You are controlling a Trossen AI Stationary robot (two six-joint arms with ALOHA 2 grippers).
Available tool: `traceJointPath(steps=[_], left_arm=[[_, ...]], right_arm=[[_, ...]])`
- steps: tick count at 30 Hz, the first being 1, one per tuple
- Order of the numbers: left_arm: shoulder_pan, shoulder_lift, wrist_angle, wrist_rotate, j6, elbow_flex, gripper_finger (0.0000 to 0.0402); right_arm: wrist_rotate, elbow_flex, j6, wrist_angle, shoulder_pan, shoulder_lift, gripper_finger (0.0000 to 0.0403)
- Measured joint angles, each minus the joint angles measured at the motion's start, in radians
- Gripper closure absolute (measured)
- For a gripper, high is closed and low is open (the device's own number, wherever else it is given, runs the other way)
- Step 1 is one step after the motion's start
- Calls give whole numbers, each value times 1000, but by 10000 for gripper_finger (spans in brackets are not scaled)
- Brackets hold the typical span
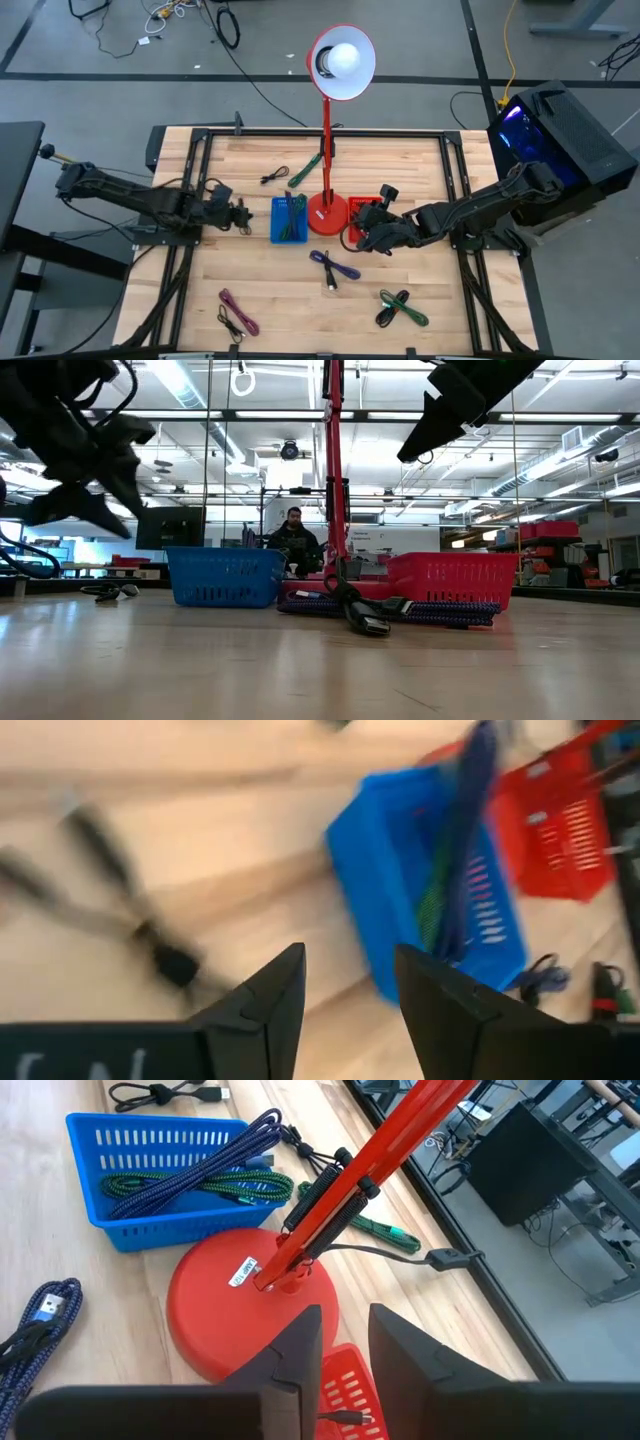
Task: Pick & Place USB Port
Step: Put the black charger cable into the orange bin
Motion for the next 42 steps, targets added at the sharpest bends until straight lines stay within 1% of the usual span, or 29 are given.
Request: traceJointPath(steps=[6,8,15,18,23,29,37,42], left_arm=[[0,-10,-136,134,-109,0,246],[0,-9,-180,164,-132,0,246],[21,12,-179,125,-185,0,246],[42,63,-176,127,-194,0,246],[73,173,-161,178,-177,0,246],[102,256,-52,156,-160,0,246],[143,397,34,179,-119,1,246],[161,481,45,180,-114,9,246]], right_arm=[[-1,0,0,-1,2,0,317],[-2,0,0,-1,2,0,317],[-2,0,-1,-1,2,0,317],[-3,0,-1,-3,2,0,317],[-2,0,-1,-12,8,0,317],[-2,0,-4,-13,22,0,317],[-2,0,-5,-16,34,0,317],[-2,0,-5,-17,35,0,317]])
